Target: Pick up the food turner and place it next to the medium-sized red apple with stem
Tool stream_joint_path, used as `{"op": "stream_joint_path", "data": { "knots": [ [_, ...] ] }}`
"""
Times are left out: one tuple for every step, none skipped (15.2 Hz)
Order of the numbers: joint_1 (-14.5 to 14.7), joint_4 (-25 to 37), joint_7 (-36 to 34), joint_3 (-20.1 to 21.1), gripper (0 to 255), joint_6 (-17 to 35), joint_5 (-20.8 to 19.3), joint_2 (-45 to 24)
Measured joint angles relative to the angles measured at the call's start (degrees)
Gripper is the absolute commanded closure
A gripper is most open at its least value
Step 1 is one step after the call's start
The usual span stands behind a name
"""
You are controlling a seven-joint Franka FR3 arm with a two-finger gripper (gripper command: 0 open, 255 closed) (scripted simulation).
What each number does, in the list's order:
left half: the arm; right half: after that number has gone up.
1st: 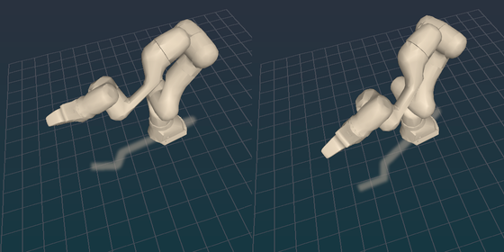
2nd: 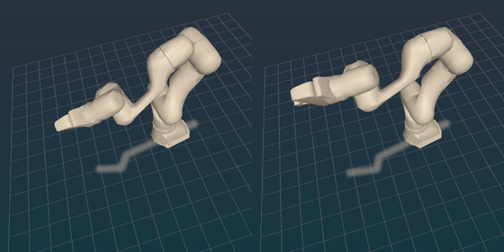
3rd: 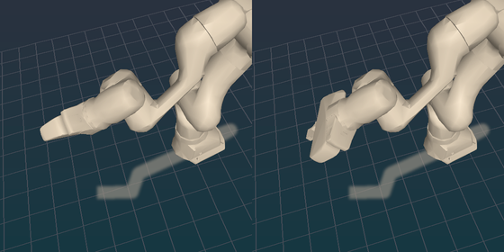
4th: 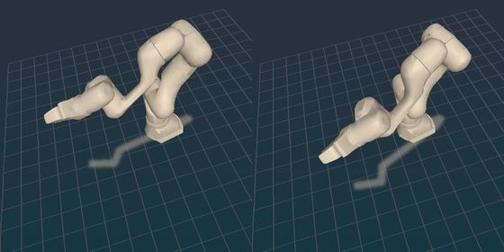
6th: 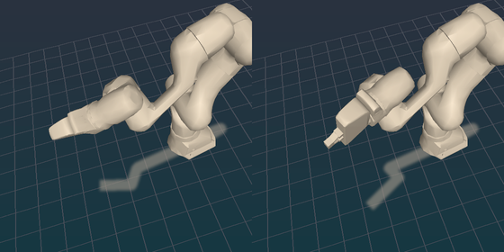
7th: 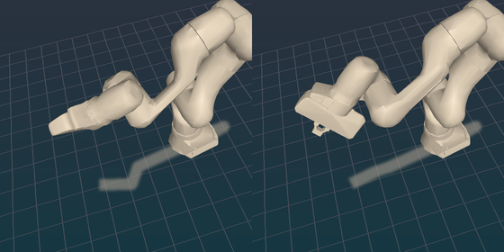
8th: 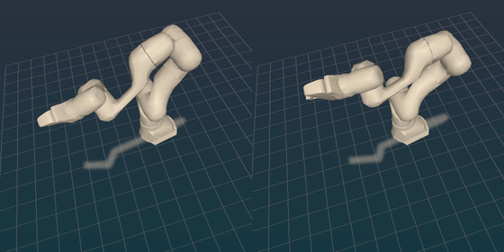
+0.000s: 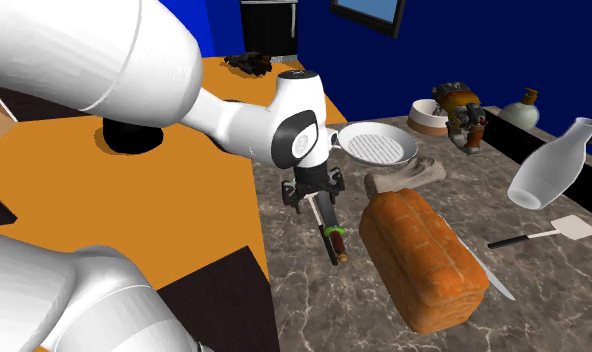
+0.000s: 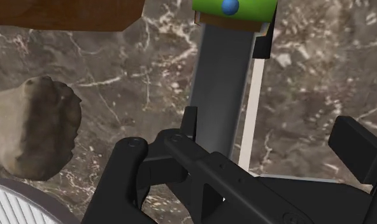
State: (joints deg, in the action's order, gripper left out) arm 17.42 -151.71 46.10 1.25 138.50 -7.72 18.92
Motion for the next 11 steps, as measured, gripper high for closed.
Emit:
{"op": "stream_joint_path", "data": {
  "knots": [
    [-0.1,-0.3,0.0,-0.1,0,1.1,-0.2,-0.7],
    [-0.2,-0.5,0.0,-0.1,0,2.0,-0.4,-1.4],
    [-0.3,-0.8,-0.2,-0.1,0,2.9,-0.5,-2.0],
    [-0.3,-1.0,-0.3,0.0,0,3.7,-0.7,-2.6],
    [-0.4,-1.1,-0.3,-0.1,0,4.0,-0.8,-2.9],
    [-0.4,-1.1,-0.2,-0.1,0,4.2,-0.8,-3.0],
    [-0.5,-1.1,-0.3,-0.1,0,4.3,-0.8,-3.1],
    [-0.5,-1.1,-0.2,-0.1,0,4.4,-0.8,-3.1],
    [-0.5,-1.1,-0.2,-0.1,0,4.4,-0.9,-3.2],
    [-0.5,-1.1,-0.2,-0.1,0,4.4,-0.9,-3.2],
    [-0.5,-1.1,-0.2,-0.1,0,4.4,-0.9,-3.2]
  ]
}}
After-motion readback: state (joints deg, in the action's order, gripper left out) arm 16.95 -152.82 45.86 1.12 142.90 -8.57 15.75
